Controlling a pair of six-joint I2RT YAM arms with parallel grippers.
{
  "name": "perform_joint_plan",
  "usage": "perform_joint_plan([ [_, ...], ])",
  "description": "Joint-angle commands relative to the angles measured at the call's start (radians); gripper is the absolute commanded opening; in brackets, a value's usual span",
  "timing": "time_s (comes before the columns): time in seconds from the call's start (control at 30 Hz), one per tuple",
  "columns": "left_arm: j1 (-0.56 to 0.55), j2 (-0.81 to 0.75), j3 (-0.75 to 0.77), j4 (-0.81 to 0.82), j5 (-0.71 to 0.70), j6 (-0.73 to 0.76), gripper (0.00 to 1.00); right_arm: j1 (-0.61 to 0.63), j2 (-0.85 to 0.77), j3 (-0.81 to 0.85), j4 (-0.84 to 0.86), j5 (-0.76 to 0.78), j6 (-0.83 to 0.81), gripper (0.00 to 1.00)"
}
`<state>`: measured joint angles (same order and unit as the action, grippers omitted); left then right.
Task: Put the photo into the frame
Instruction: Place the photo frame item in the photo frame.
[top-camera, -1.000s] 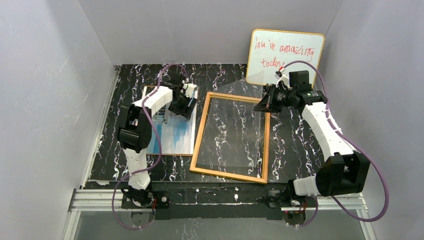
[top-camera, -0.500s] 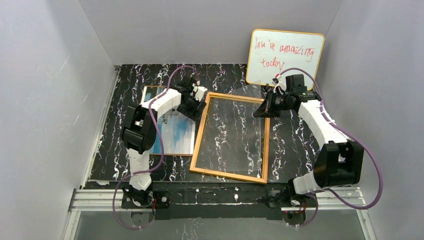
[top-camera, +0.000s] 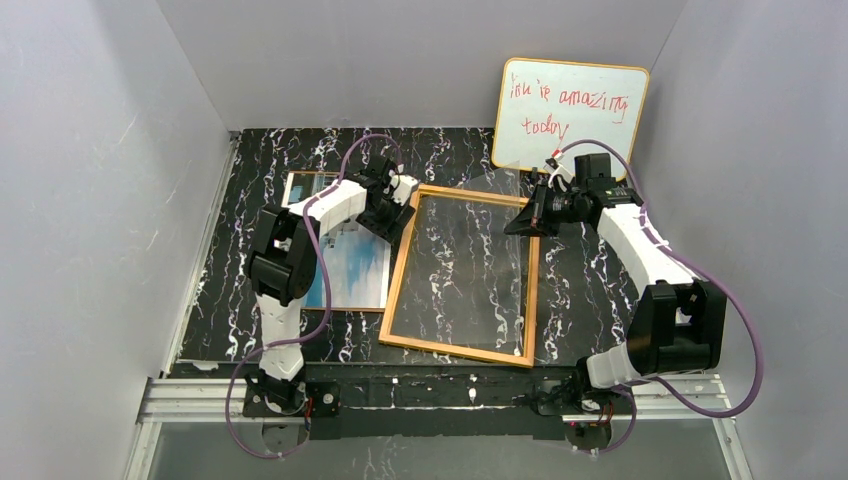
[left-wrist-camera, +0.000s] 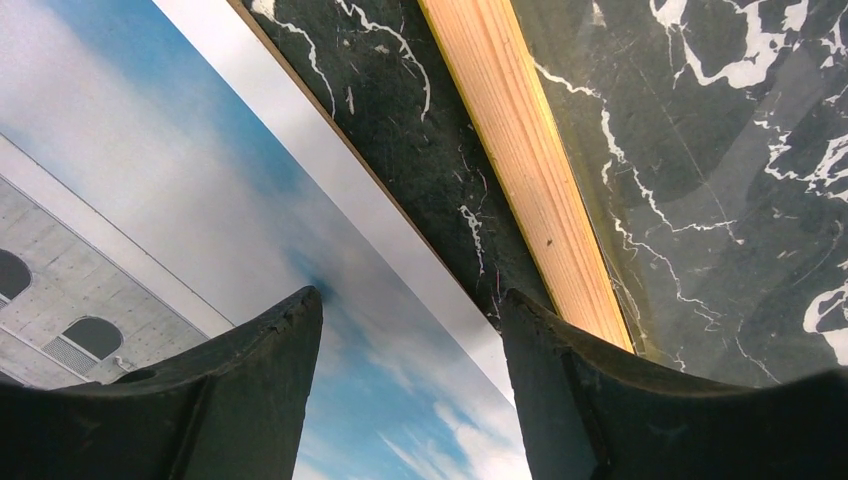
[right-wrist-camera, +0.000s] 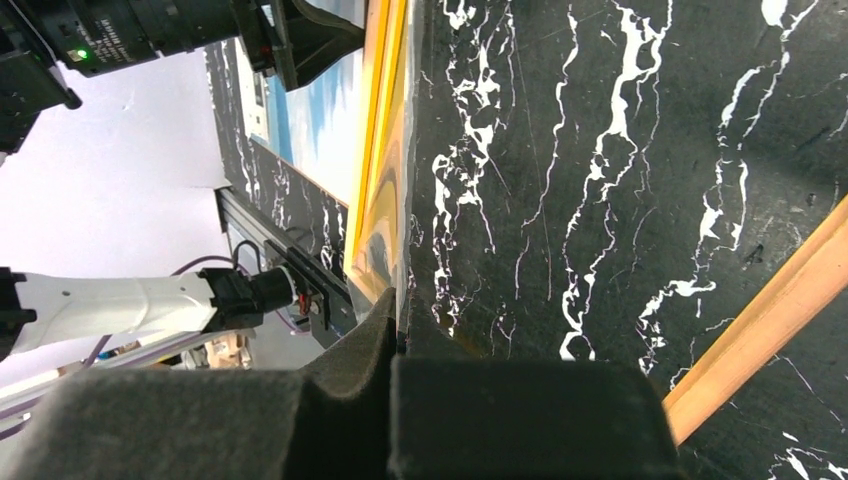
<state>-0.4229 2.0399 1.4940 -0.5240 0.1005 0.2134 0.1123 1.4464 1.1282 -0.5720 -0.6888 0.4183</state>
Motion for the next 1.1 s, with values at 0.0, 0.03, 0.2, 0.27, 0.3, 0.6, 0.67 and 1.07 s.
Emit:
perform_joint_plan([
  [0.0,-0.009,0.005,-0.037,-0.015,0.002,0.011,0.63,-0.006,-0.033,-0.019,0.1,-0.101,0.043,0.01],
  [0.03,-0.011,0.004,-0.04,-0.016,0.002,0.013,0.63,-0.009,-0.032,-0.022,0.112,-0.11,0.055,0.01],
  [0.2,-0.019,0.001,-0.051,-0.012,-0.002,0.022,0.63,-0.017,-0.019,-0.033,0.149,-0.162,0.092,0.01],
  [0.27,-0.02,0.001,-0.055,-0.012,-0.002,0.027,0.62,-0.019,-0.021,-0.036,0.165,-0.171,0.098,0.01],
  [0.3,-0.02,0.001,-0.057,-0.011,-0.003,0.028,0.62,-0.019,-0.024,-0.039,0.171,-0.175,0.099,0.01],
  [0.6,-0.02,-0.001,-0.06,-0.012,0.004,0.029,0.62,-0.02,-0.055,-0.079,0.226,-0.194,0.115,0.01],
  [0.67,-0.02,-0.002,-0.062,-0.011,0.004,0.029,0.62,-0.022,-0.051,-0.083,0.229,-0.204,0.113,0.01],
  [1.07,-0.02,-0.007,-0.072,-0.013,-0.002,0.033,0.61,-0.023,-0.119,-0.12,0.308,-0.218,0.123,0.01],
])
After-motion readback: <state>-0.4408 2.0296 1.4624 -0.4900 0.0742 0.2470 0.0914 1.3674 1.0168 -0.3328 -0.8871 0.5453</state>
